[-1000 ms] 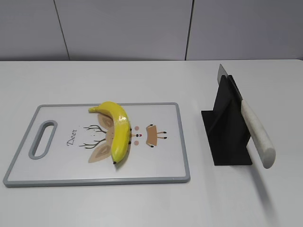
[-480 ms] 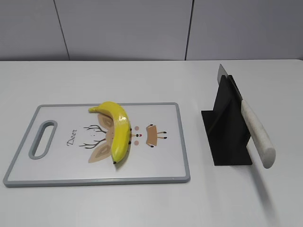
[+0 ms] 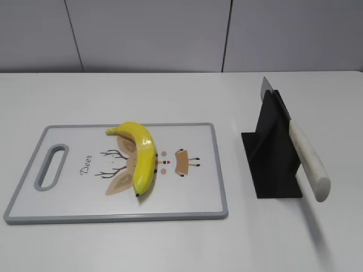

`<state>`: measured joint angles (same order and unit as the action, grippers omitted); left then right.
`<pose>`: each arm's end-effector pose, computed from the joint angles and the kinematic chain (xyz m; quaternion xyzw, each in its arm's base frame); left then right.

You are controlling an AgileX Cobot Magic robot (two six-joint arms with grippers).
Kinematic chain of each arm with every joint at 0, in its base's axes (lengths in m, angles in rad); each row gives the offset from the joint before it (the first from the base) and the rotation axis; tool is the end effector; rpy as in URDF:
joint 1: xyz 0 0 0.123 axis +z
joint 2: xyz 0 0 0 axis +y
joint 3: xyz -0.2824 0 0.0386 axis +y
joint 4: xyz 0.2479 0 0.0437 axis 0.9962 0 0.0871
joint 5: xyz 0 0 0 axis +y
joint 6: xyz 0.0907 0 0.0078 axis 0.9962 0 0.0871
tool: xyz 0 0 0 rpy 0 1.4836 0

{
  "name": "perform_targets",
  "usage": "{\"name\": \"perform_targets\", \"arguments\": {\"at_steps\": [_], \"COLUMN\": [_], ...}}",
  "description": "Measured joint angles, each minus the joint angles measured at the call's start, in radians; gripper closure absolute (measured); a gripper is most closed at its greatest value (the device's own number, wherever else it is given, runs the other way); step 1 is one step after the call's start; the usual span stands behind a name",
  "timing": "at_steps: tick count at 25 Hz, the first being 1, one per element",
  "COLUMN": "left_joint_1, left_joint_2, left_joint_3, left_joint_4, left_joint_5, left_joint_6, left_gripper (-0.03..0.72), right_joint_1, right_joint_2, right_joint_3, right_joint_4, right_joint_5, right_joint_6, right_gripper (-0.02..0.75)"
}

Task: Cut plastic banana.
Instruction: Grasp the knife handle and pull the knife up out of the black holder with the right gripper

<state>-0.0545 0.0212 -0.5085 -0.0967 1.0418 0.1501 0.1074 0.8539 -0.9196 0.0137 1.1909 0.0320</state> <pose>-0.0023 -0.0075 0.2815 0.0880 0.8461 -0.0232 0.5253 0.1333 0.0155 0.3427 -0.0356 0.9640 0.0251 0.2621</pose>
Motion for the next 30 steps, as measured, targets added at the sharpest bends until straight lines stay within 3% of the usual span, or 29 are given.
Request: {"name": "perform_targets", "arguments": {"at_steps": [9,15,21,30], "left_joint_1": [0.0,0.0,0.0,0.0], "left_joint_2": [0.0,0.0,0.0,0.0], "left_joint_3": [0.0,0.0,0.0,0.0], "left_joint_4": [-0.002,-0.002,-0.002,-0.002], "left_joint_5": [0.0,0.0,0.0,0.0], "left_joint_6": [0.0,0.0,0.0,0.0], "left_gripper": [0.115,0.116,0.116,0.116], "right_joint_1": [0.197,0.322,0.333,0.333], "right_joint_2": [0.26,0.431,0.584,0.752], "right_joint_3": [-0.166,-0.222,-0.223,-0.223], "right_joint_4": [0.007,0.007,0.004,0.003], "right_joint_5": [0.004,0.002,0.002,-0.004], "right_joint_6": [-0.001,0.106,0.235,0.282], "right_gripper": [0.248,0.248,0.25,0.282]}}
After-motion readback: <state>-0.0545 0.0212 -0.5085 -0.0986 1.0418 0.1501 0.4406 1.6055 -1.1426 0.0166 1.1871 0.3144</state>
